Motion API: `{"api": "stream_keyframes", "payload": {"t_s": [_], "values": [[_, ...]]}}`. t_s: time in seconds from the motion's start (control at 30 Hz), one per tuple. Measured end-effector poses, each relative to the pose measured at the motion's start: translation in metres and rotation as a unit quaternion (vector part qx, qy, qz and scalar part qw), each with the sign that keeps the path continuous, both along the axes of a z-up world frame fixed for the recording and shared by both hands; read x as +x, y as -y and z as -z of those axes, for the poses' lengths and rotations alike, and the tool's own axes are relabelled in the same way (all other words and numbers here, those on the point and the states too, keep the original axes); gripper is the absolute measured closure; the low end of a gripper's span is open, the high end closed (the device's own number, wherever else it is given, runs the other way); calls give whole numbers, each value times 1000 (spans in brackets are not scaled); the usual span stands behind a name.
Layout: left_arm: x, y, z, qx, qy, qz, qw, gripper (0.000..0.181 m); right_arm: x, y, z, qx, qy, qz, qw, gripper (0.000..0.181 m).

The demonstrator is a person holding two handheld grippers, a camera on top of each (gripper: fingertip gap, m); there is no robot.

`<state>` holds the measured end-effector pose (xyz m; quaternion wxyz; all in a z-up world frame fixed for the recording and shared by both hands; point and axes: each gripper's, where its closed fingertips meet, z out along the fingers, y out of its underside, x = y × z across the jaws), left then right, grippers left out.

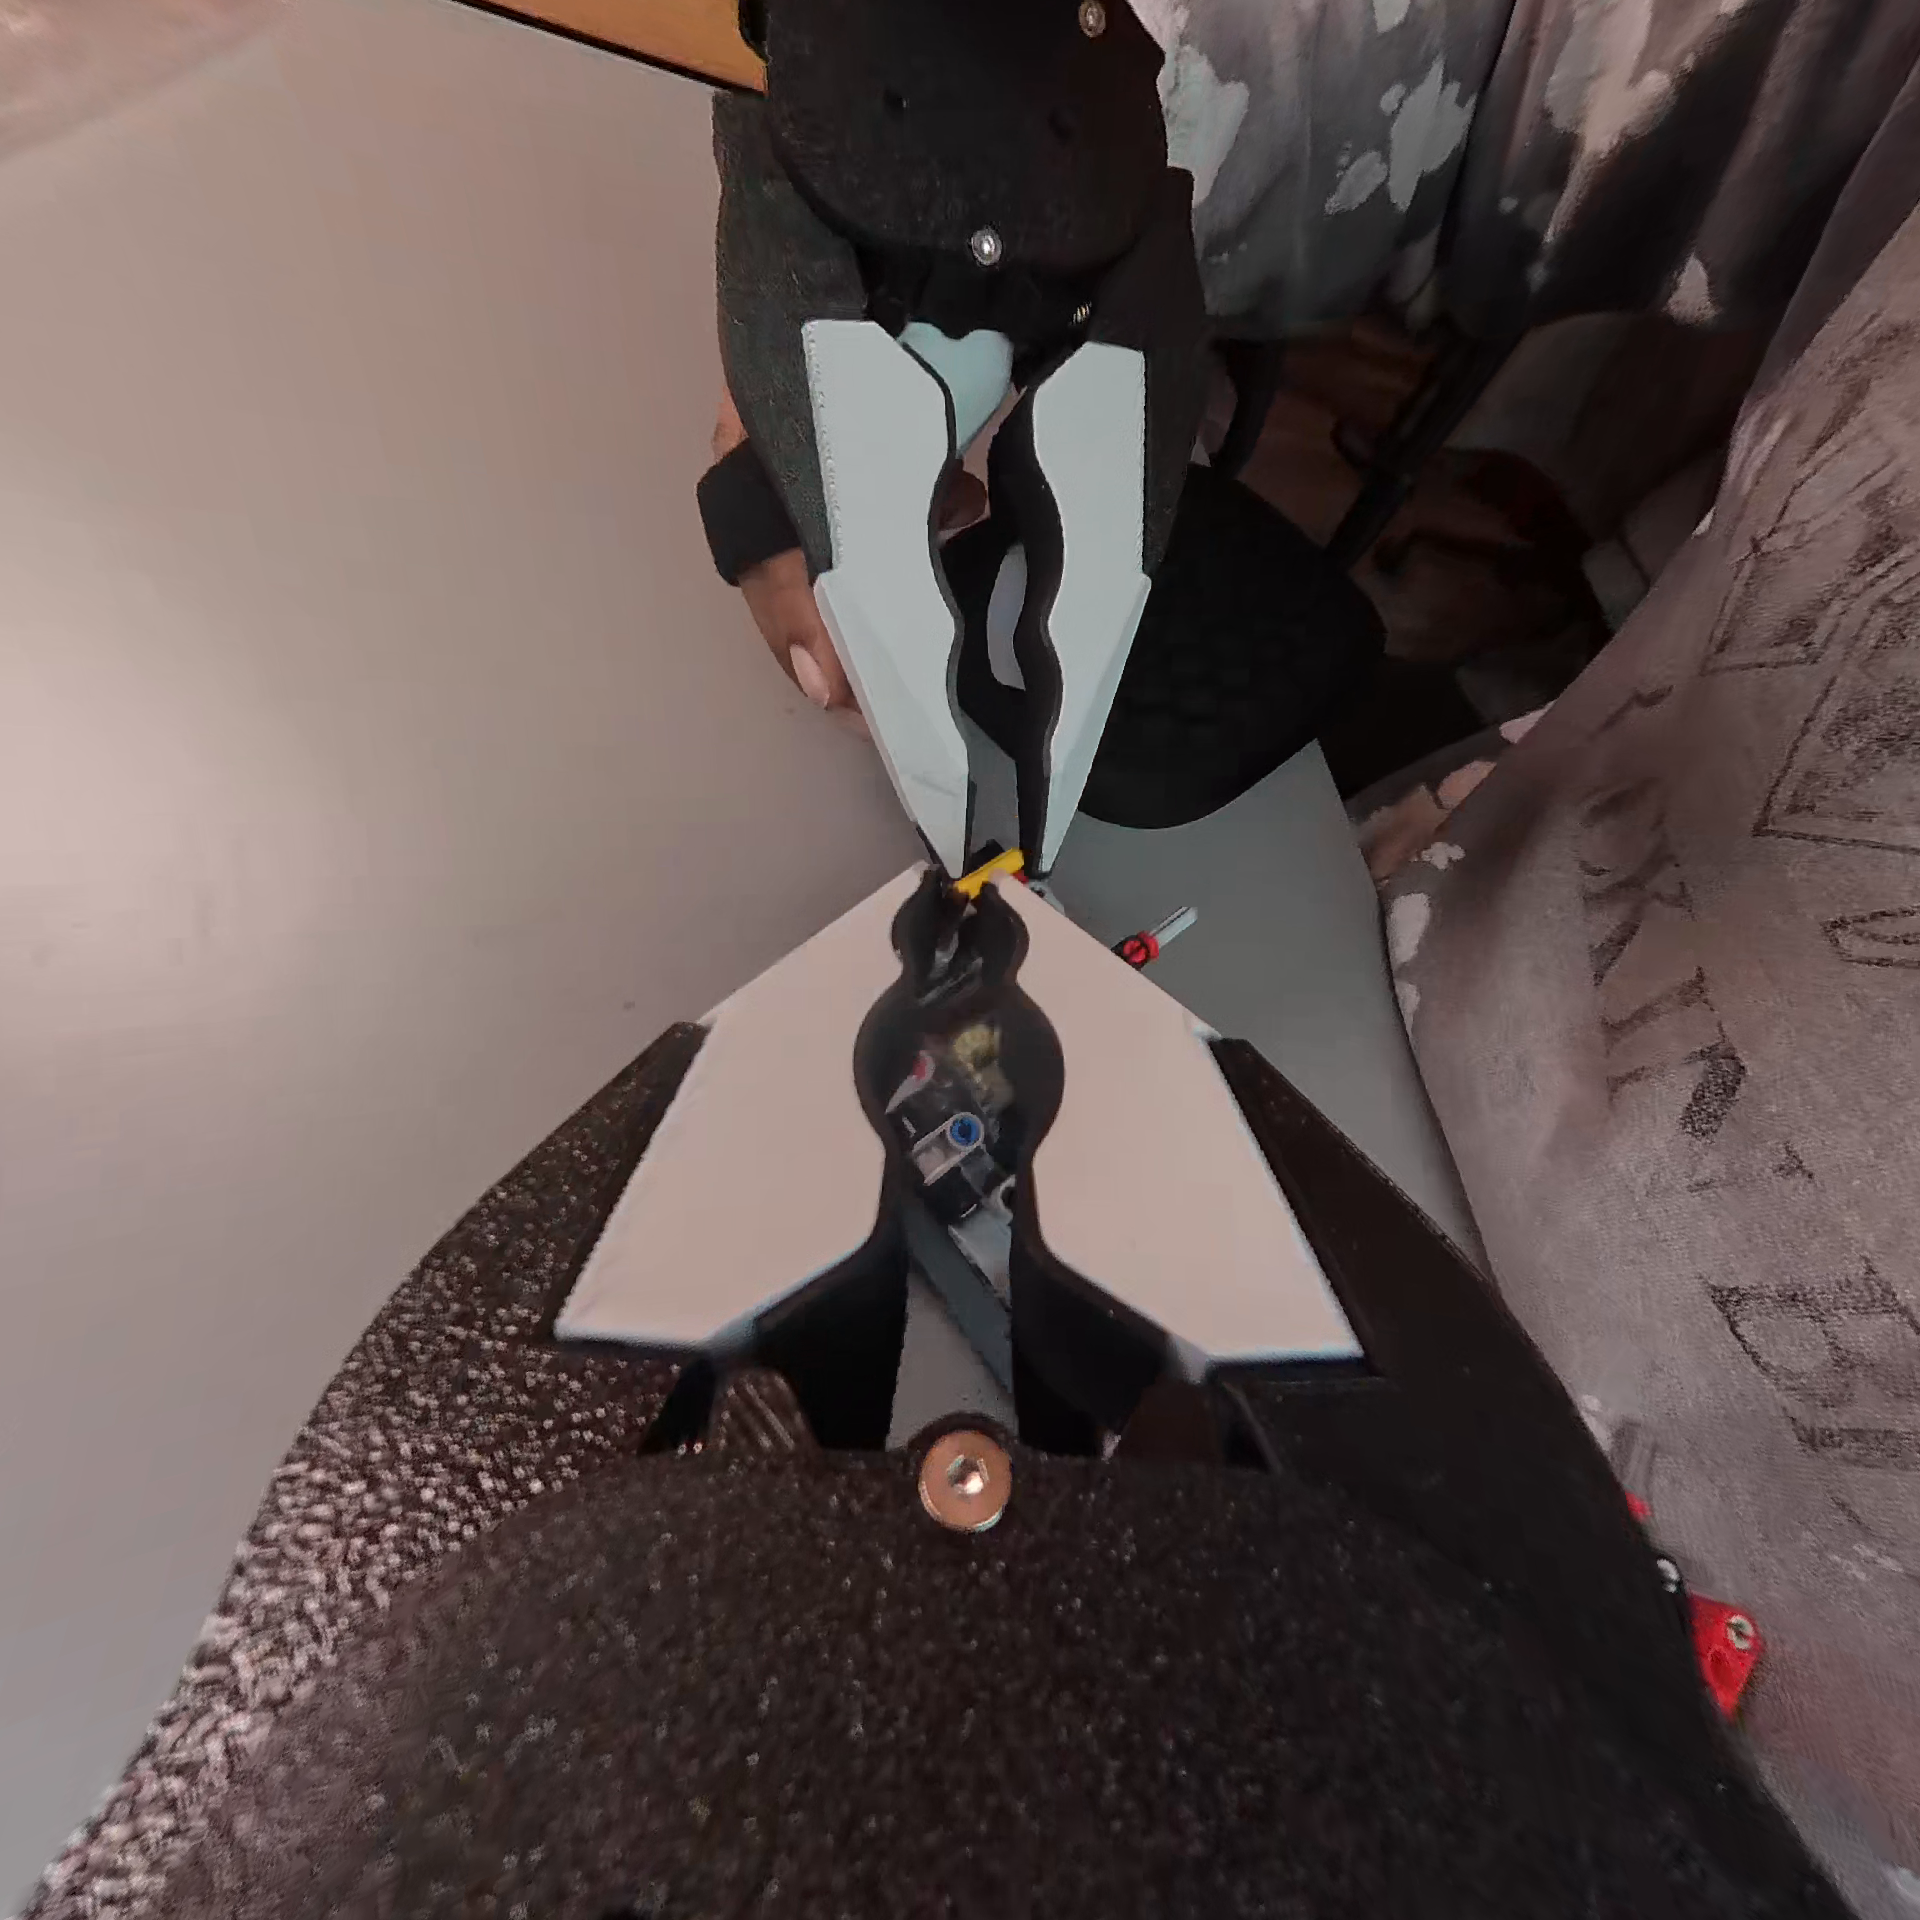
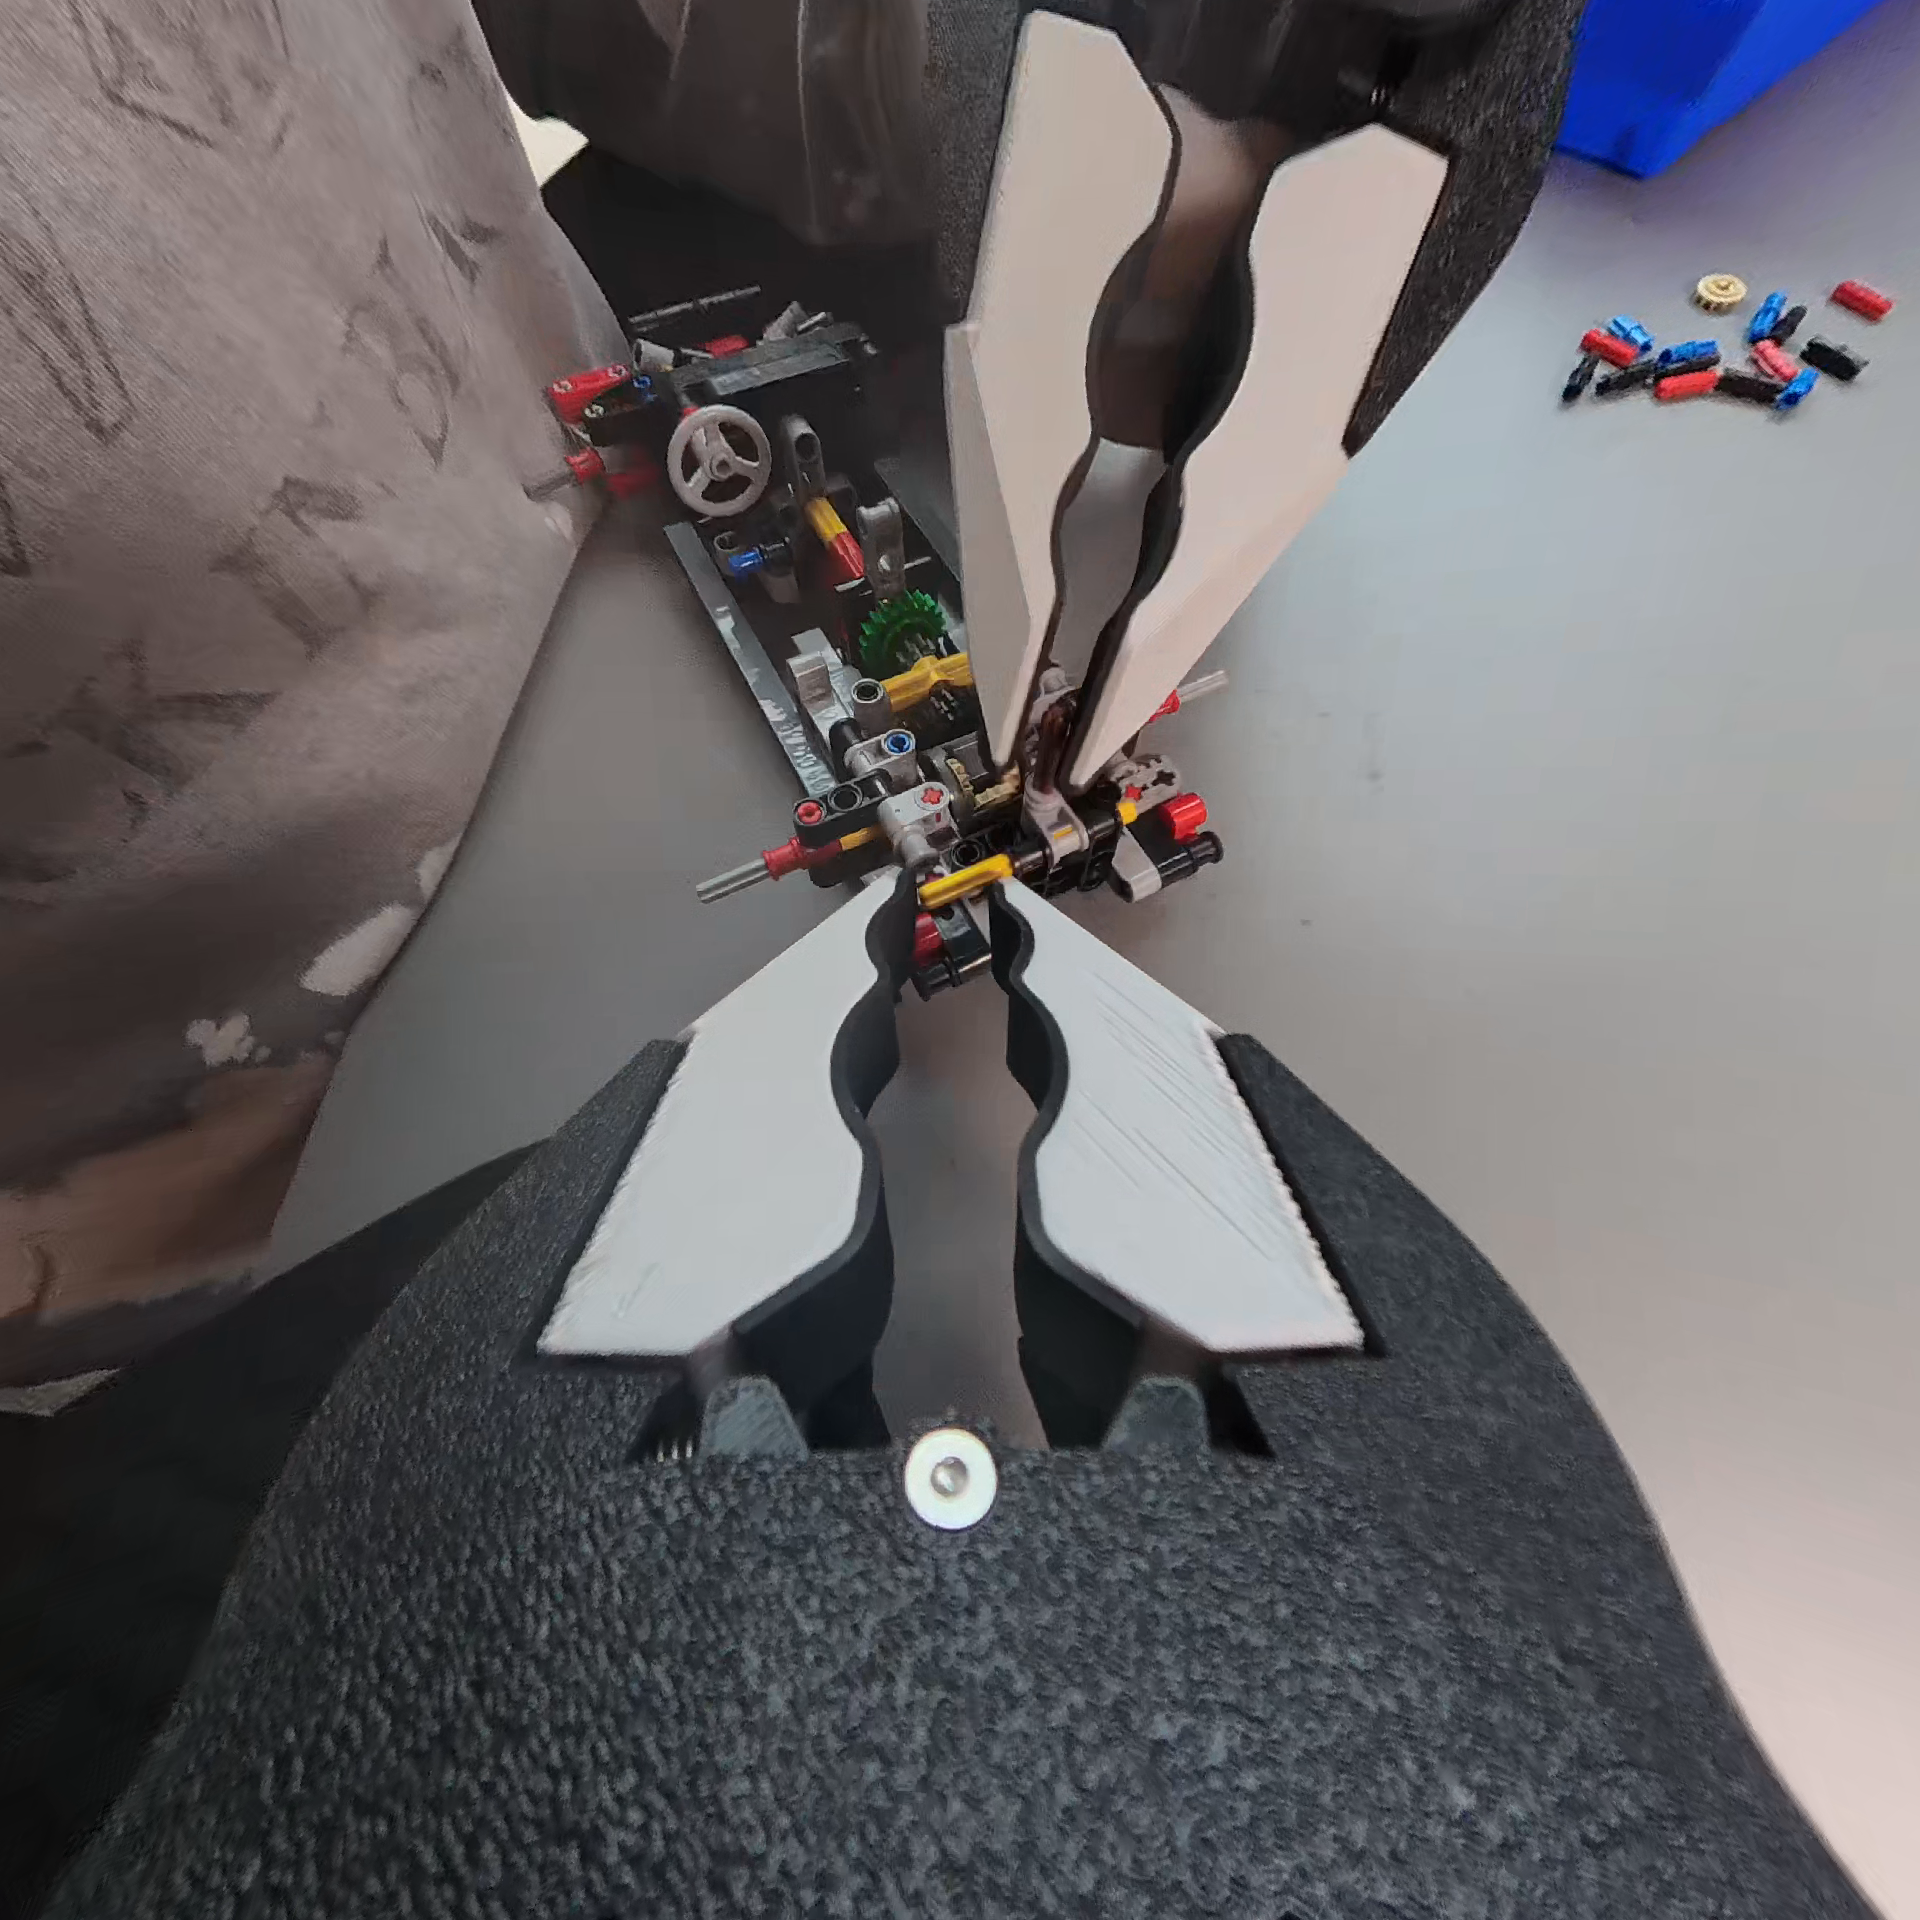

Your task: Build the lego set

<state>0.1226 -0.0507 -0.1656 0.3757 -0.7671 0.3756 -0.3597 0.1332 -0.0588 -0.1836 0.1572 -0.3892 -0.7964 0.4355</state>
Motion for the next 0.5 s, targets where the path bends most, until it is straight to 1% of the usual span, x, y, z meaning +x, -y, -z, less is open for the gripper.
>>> {"api": "stream_keyframes", "payload": {"t_s": [0.07, 0.13, 0.2, 0.3, 0.4, 0.47, 0.5], "values": [[-4, -2, -5, -14, -5, -28, 999, 152, 3, -4, 8, 10, 3, 4, 1000, 170], [-17, -3, -4, -42, -36, -75, 996, 132, 4, -6, 7, -2, -7, 11, 1000, 169], [-28, 4, 8, -84, -76, -111, 987, 124, 4, -9, 7, -2, -20, 17, 1000, 160], [-25, 12, 23, -121, -96, -128, 980, 114, 0, -8, 4, -5, -36, 6, 999, 140], [-17, 8, 32, -129, -89, -116, 981, 128, -3, -9, 10, 32, -42, -13, 999, 137], [-16, 5, 37, -119, -92, -91, 985, 149, -2, -9, 11, 25, -36, -31, 999, 129], [-14, 5, 37, -115, -90, -75, 986, 149, -2, -9, 12, 26, -34, -38, 998, 128]]}}
